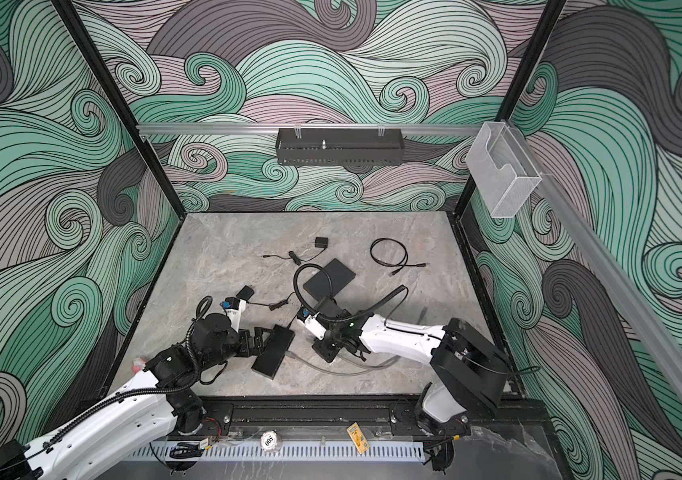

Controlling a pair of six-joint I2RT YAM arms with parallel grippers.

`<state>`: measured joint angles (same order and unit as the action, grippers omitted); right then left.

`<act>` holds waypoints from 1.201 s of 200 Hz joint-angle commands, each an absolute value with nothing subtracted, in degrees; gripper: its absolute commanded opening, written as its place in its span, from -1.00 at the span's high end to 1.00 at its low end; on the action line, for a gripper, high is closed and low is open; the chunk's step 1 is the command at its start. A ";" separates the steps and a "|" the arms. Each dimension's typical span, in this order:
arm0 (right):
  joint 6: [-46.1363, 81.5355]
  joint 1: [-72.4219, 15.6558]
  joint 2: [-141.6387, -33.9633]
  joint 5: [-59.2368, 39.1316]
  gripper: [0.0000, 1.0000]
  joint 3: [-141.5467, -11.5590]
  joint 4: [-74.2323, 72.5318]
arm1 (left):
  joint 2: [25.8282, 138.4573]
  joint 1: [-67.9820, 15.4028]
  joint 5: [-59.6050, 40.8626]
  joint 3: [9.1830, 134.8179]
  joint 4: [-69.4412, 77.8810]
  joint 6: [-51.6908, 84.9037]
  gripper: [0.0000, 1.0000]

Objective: Insert the plug into the switch port

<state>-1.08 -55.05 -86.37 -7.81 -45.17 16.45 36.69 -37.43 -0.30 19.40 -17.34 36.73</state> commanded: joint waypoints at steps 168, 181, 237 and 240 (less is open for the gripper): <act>1.34 -55.11 -77.39 -8.59 1.00 -39.67 17.40 | 40.51 -37.27 0.01 21.12 -18.89 44.78 -0.97; 1.10 -55.11 -78.32 -8.40 1.00 -39.98 17.14 | 40.96 -37.26 -0.40 20.92 -18.36 43.98 -0.93; 0.38 -55.09 -83.74 -9.80 1.00 -41.78 16.01 | 44.33 -36.94 2.50 20.39 -15.84 39.55 -0.76; 0.26 -55.10 -84.04 -9.95 1.00 -41.97 16.00 | 44.63 -36.85 2.71 20.23 -15.37 39.20 -0.76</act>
